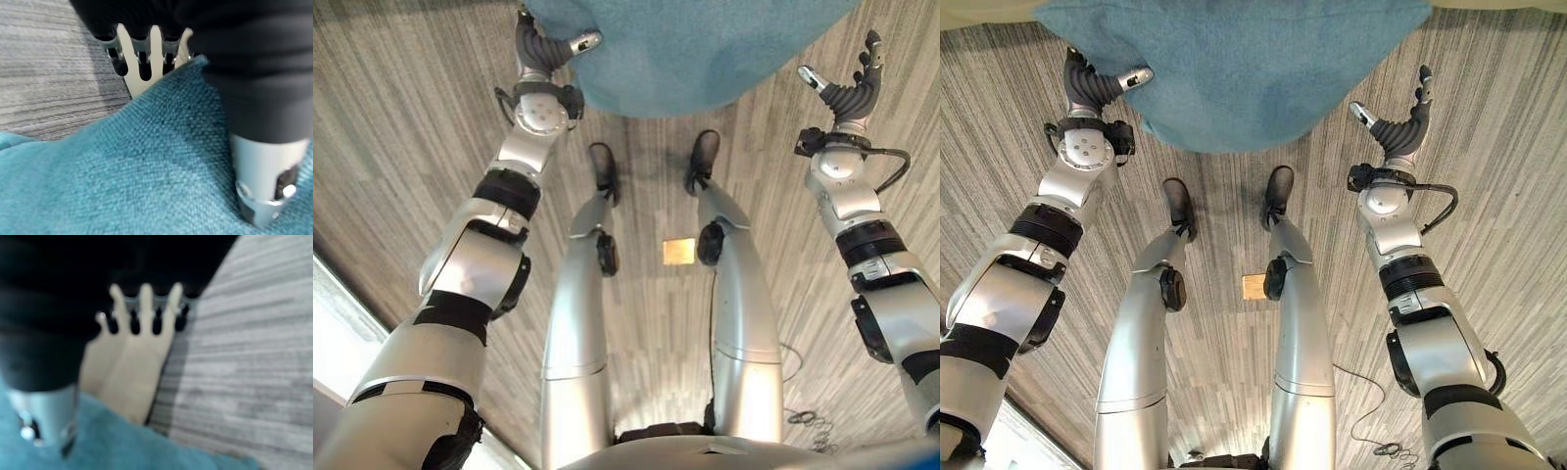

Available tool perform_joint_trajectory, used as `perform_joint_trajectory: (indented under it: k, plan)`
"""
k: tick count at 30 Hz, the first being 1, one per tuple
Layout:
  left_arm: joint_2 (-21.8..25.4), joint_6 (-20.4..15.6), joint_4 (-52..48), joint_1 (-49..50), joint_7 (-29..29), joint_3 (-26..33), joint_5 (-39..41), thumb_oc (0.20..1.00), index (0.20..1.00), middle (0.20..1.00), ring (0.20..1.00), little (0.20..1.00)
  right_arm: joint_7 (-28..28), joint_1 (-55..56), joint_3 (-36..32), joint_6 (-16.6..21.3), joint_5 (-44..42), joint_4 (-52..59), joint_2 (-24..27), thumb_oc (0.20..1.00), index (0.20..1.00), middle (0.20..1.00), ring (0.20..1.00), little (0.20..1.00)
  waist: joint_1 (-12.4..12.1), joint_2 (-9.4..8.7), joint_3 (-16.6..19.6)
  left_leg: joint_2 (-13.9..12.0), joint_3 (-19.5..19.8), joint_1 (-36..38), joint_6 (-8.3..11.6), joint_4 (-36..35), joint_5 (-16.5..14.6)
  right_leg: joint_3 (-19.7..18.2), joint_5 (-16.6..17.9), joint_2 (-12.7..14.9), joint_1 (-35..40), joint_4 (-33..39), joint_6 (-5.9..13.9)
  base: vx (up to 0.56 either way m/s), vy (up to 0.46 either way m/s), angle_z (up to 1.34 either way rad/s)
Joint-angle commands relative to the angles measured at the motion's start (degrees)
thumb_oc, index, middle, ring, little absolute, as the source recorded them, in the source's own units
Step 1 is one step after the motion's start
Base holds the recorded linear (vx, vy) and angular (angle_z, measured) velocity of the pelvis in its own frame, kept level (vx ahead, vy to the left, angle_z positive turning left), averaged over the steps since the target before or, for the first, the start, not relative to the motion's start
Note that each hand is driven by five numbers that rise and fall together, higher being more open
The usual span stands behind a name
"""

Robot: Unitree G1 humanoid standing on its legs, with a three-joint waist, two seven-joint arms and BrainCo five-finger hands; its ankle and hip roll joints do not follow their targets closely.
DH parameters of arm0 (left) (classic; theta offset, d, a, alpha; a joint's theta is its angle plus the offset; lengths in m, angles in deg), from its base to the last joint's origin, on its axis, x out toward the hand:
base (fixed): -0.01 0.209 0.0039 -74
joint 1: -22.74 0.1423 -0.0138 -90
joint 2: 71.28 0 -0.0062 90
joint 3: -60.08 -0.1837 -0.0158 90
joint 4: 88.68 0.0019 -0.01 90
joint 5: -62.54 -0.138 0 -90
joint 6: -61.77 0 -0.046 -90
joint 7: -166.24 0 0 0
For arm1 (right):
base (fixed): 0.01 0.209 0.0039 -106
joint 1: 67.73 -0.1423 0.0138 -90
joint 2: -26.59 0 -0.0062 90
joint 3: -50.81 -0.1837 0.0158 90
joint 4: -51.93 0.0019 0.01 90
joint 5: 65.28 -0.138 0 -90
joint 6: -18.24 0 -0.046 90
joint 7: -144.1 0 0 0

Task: Pick up all the scattered cushions and arrange them neatly on the sofa.

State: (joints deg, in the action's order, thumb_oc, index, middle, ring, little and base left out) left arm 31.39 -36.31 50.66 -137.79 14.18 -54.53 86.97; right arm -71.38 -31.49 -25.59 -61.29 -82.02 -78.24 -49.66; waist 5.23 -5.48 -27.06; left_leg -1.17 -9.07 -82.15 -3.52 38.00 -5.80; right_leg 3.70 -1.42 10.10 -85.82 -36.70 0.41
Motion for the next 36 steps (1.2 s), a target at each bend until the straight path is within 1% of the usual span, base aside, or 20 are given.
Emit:
perform_joint_trajectory:
  k: [1, 3, 5, 12, 15, 22, 24, 25, 26, 27, 28, 29, 32, 36]
  plan:
    - [-1.15, -2.29, -0.62, 4.36, 1.73, 0.43, -0.15, 1.0, 1.0, 1.0, 1.0, 1.0, 0.35, 4.01, 1.86, 2.56, -1.28, 2.3, -1.03, 1.0, 1.0, 1.0, 1.0, 1.0, 1.09, 2.97, 6.35, 1.7, 8.42, -0.29, 1.72, -0.64, -4.05, -1.5, -3.75, -0.87, 1.53, -2.78, 4.81, 0.0, 0.0, 0.0]
    - [-1.5, -2.27, -0.71, 4.35, 1.73, 0.38, -0.28, 1.0, 1.0, 1.0, 1.0, 1.0, 0.41, 3.65, 2.09, 2.72, -1.46, 2.12, -1.41, 1.0, 1.0, 1.0, 1.0, 1.0, 0.94, 3.16, 6.53, 1.73, 8.41, -0.53, 1.76, -0.71, -3.97, -1.56, -3.67, -0.93, 1.26, -2.77, 4.8, 0.0, 0.0, 0.0]
    - [-2.53, -2.43, -0.85, 3.85, 1.68, -0.31, -0.33, 1.0, 1.0, 1.0, 1.0, 1.0, 0.78, 1.4, 3.24, 3.0, -2.2, 0.79, -2.49, 1.0, 1.0, 1.0, 1.0, 1.0, 0.32, 3.79, 7.08, 1.77, 8.28, -1.49, 1.79, -0.64, -3.63, -1.6, -3.57, -1.06, 0.13, -3.36, 4.71, 0.0, 0.0, 0.0]
    - [-3.7, -2.93, -1.28, 2.82, 1.85, -0.96, 0.49, 1.0, 1.0, 1.0, 1.0, 1.0, 1.26, -3.19, 5.59, 3.24, -3.51, -1.55, -3.4, 1.0, 1.0, 1.0, 1.0, 1.0, -0.41, 4.26, 7.57, 1.86, 8.31, -2.93, 1.9, -0.48, -3.26, -1.69, -3.59, -0.93, -1.16, -3.8, 4.72, 0.0, 0.0, 0.0]
    - [-4.55, -3.34, -1.85, 1.65, 1.51, -2.3, 0.74, 1.0, 1.0, 1.0, 1.0, 1.0, 3.16, -8.55, 9.44, 3.54, -4.88, -4.49, -4.09, 1.0, 1.0, 1.0, 1.0, 1.0, -1.56, 4.8, 8.12, 2.02, 8.81, -4.43, 2.1, 0.0, -2.69, -1.76, -3.52, -0.92, -2.64, -4.77, 4.69, 0.01, -0.036, 0.01]
    - [-5.49, -4.02, -2.52, 0.49, 0.76, -3.06, 2.2, 1.0, 1.0, 1.0, 1.0, 1.0, 5.89, -13.78, 14.0, 2.7, -5.63, -6.92, -4.95, 1.0, 1.0, 1.0, 1.0, 1.0, -2.55, 5.24, 8.24, 1.99, 8.89, -5.91, 2.17, 1.1, -2.39, -1.57, -3.55, -0.79, -4.06, -5.9, 4.66, 0.0, -0.008, 0.01]
    - [-5.84, -4.52, -3.07, 0.44, 0.39, -3.18, 3.5, 1.0, 1.0, 1.0, 1.0, 1.0, 6.57, -14.76, 14.74, 3.02, -6.69, -6.65, -5.54, 1.0, 1.0, 1.0, 1.0, 1.0, -2.8, 5.39, 8.1, 1.98, 8.98, -5.98, 2.14, 1.55, -2.44, -1.47, -3.51, -0.92, -4.07, -6.15, 4.65, 0.0, 0.0, 0.0]
    - [-6.03, -4.96, -3.27, 0.35, 0.18, -3.11, 4.53, 0.583, 0.583, 0.583, 0.583, 0.583, 7.05, -15.11, 15.17, 3.45, -7.48, -6.22, -6.17, 1.0, 1.0, 1.0, 1.0, 1.0, -2.9, 5.43, 8.1, 1.93, 8.99, -6.03, 2.16, 1.77, -2.44, -1.44, -3.45, -0.95, -4.08, -6.09, 4.66, 0.0, 0.0, 0.0]
    - [-6.18, -5.35, -3.47, 0.43, -0.05, -2.91, 5.49, 0.247, 0.247, 0.247, 0.247, 0.247, 7.48, -15.3, 15.25, 3.73, -8.29, -5.84, -6.74, 1.0, 1.0, 1.0, 1.0, 1.0, -2.96, 5.51, 8.16, 1.87, 8.98, -6.02, 2.17, 1.86, -2.44, -1.42, -3.39, -1.03, -4.09, -6.08, 4.66, 0.0, 0.0, 0.0]
    - [-6.4, -5.59, -3.7, 0.44, -0.3, -2.72, 6.58, 0.2, 0.2, 0.2, 0.2, 0.2, 7.93, -15.65, 15.5, 4.05, -9.17, -5.44, -7.01, 0.504, 0.504, 0.504, 0.504, 0.504, -2.99, 5.57, 8.19, 1.87, 9.02, -6.04, 2.15, 2.01, -2.42, -1.31, -3.42, -1.09, -4.09, -6.19, 4.61, 0.0, 0.0, 0.0]
    - [-6.71, -5.93, -3.95, 0.42, -0.42, -2.38, 7.74, 0.2, 0.2, 0.2, 0.2, 0.2, 8.27, -15.92, 15.62, 4.34, -9.9, -4.83, -7.59, 0.322, 0.322, 0.322, 0.322, 0.322, -3.04, 5.59, 8.2, 1.87, 9.03, -6.07, 2.16, 2.23, -2.39, -1.21, -3.41, -1.19, -4.1, -6.35, 4.6, 0.0, 0.0, 0.0]
    - [-7.09, -6.74, -4.64, 0.24, -0.68, -1.96, 9.33, 0.2, 0.2, 0.2, 0.2, 0.2, 9.11, -16.4, 15.89, 5.21, -11.3, -3.6, -8.88, 0.2, 0.2, 0.2, 0.2, 0.2, -3.15, 5.72, 8.38, 1.81, 9.05, -6.07, 2.2, 2.57, -2.48, -1.18, -3.37, -1.35, -4.1, -6.45, 4.62, 0.0, 0.0, 0.0]
    - [-6.32, -8.0, -7.24, 0.6, -1.33, -1.37, 10.12, 0.2, 0.2, 0.2, 0.2, 0.2, 9.45, -16.81, 15.71, 6.81, -11.44, -0.45, -9.97, 0.2, 0.2, 0.2, 0.2, 0.2, -3.24, 5.8, 9.16, 1.7, 8.98, -6.07, 2.27, 2.78, -2.51, -0.99, -3.54, -1.65, -4.1, -6.53, 4.46, 0.0, 0.0, 0.0]
    - [-5.94, -9.06, -9.09, 1.4, -1.58, -0.45, 10.89, 0.2, 0.2, 0.2, 0.2, 0.2, 9.55, -16.53, 14.94, 7.63, -11.19, 1.22, -9.95, 0.2, 0.2, 0.2, 0.2, 0.2, -3.27, 5.88, 10.05, 1.62, 8.96, -5.95, 2.32, 2.68, -2.57, -0.83, -3.55, -1.87, -4.09, -6.55, 4.37, 0.0, 0.0, 0.0]
